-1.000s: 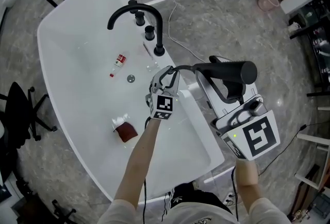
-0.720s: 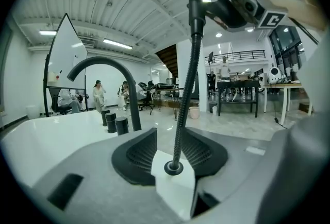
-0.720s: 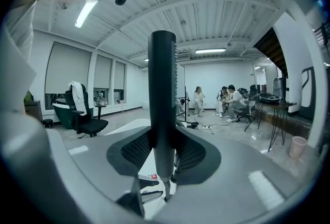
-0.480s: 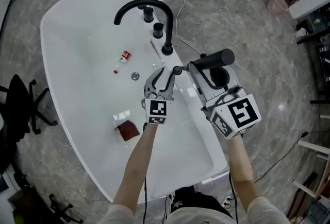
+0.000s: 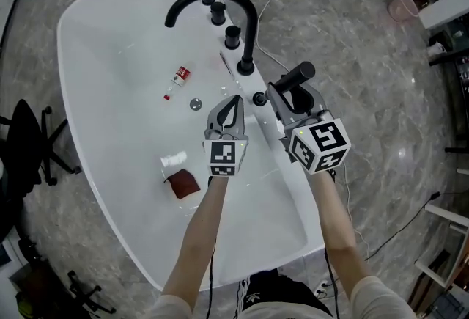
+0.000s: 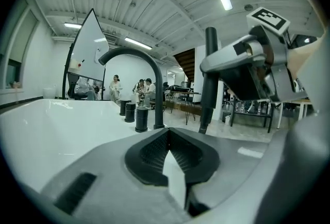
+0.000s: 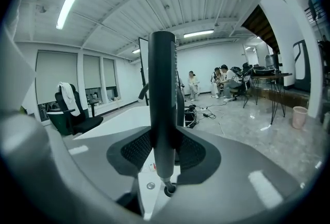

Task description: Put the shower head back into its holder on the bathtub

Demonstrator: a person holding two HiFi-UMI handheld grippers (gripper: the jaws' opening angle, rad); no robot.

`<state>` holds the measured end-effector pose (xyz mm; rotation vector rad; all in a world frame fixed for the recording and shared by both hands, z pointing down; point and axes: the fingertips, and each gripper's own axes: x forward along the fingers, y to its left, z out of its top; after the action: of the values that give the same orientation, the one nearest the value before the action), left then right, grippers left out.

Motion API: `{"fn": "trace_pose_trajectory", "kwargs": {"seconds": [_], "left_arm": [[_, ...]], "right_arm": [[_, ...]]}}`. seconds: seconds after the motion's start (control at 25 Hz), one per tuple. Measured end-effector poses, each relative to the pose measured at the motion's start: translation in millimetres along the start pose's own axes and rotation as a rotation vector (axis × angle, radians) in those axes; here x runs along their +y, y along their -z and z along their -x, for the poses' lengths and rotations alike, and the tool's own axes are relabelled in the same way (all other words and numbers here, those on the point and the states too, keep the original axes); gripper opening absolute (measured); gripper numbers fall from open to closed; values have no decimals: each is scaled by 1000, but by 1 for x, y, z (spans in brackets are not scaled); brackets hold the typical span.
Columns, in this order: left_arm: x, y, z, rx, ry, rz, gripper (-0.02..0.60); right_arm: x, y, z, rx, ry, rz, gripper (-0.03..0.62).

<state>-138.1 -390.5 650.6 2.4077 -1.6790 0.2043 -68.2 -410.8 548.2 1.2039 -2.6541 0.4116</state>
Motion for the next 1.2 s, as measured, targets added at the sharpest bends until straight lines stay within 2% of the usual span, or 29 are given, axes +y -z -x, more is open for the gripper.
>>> {"fn": "trace_pose_trajectory", "kwargs": {"seconds": [0.44, 0.6, 0.76, 0.96, 1.2], "left_arm": [[9, 1, -4, -33, -30, 47, -3], [7, 4, -11, -40, -24, 52, -3], [5, 9, -20, -44, -29, 66, -3], [2, 11, -27, -54, -39, 80, -3], [-7, 9, -28, -53, -30, 89, -3]], "right_arm": [[-11, 82, -45, 86, 35, 31, 141], [-15, 91, -51, 84, 43, 35, 140], [-10, 107, -52, 89, 35, 87, 140], [-13, 112, -47, 50, 40, 50, 140], [-12, 113, -50, 69, 30, 48, 140]]}}
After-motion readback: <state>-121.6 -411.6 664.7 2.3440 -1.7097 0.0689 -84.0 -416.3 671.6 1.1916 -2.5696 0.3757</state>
